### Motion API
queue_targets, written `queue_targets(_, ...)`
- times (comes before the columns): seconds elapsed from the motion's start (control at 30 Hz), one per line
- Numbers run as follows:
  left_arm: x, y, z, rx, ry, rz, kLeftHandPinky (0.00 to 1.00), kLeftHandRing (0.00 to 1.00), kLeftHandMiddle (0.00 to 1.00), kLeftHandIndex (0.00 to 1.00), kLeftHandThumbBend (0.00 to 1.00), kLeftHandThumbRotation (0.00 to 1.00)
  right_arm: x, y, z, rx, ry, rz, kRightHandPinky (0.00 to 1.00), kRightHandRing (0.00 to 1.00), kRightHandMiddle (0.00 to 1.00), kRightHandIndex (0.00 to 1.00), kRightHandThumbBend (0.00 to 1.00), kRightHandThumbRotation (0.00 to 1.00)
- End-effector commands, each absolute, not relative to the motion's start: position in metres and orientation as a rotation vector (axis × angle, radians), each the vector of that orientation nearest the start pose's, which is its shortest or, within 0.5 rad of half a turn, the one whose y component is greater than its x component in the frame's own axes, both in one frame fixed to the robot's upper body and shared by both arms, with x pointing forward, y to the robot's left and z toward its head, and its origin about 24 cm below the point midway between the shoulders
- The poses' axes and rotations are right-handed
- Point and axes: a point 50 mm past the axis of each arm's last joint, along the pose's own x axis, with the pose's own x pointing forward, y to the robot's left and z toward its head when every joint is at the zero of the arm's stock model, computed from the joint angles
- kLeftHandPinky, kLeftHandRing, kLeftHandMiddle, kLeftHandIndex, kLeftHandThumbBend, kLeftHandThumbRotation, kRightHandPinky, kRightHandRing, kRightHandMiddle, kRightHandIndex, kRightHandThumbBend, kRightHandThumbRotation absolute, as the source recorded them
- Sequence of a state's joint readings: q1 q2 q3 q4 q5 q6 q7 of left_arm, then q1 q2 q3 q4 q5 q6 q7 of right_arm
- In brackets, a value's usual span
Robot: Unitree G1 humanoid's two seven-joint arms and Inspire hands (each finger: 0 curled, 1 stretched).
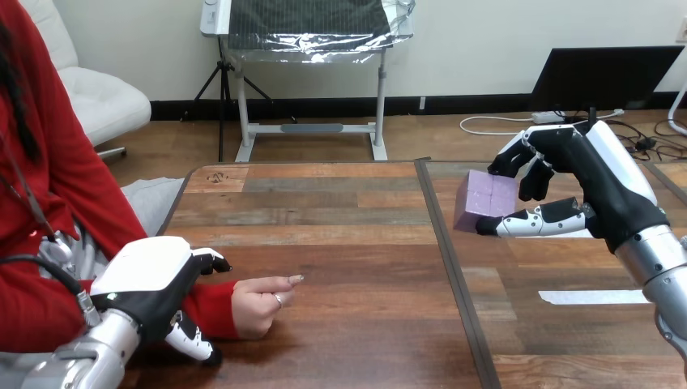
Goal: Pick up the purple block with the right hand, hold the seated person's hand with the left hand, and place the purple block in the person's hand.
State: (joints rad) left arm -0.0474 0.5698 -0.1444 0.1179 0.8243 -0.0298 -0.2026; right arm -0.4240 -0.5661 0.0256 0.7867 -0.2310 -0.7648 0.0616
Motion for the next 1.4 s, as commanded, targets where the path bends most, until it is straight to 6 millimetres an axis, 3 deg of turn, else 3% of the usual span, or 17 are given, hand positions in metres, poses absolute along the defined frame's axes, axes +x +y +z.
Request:
queue_targets(0.0,0.277,0.229,0.057,1.416,0.126,-0.311,0.71,0.77,0.78,0.77,0.98,0.10,0.313,-0.257,0.114,-0.779,-0.461,0.153,0.27,0.31,0.36,0.43,0.78,0.00)
queue_targets(0.83,0.283,0.223,0.052,1.362,0.195,-0.390,0.59,0.67,0.71,0.71,0.94,0.14,0.311,-0.255,0.116,-0.775,-0.477,0.153,0.26,0.30,0.36,0.43,0.78,0.00)
queue_targets(1.37,0.283,0.218,0.044,1.294,0.213,-0.427,0.56,0.61,0.63,0.62,0.88,0.09,0.312,-0.254,0.116,-0.767,-0.476,0.147,0.26,0.31,0.36,0.43,0.78,0.00)
